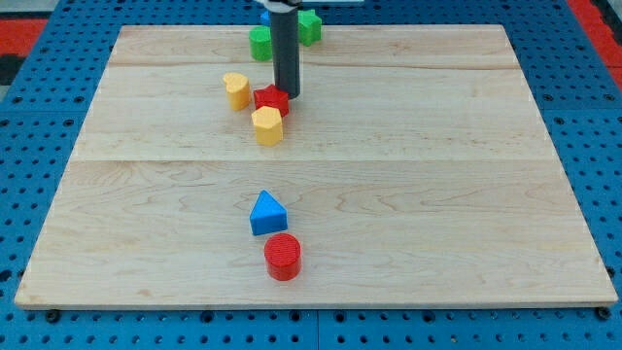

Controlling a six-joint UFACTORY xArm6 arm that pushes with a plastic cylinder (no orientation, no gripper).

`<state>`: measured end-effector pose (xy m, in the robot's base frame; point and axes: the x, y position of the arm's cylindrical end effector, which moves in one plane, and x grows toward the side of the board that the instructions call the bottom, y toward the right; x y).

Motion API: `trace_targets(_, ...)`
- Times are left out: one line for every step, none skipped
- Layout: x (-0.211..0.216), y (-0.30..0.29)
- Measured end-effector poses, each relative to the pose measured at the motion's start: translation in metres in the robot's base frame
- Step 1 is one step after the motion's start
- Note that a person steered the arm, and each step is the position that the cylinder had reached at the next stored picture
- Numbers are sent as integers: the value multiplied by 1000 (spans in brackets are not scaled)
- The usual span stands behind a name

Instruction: Separate red star and hexagon from each other

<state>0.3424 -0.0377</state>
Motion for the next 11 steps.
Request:
trace_targets(29,-9)
trace_targets(61,-11)
trace_targets(96,-17)
trace_targets(128,-28)
trace_targets(141,-62)
trace_targets(134,-76)
trace_targets(119,-74)
trace_targets(113,-69)
trace_targets(110,-69)
trace_targets(111,-74)
trace_targets(113,-82)
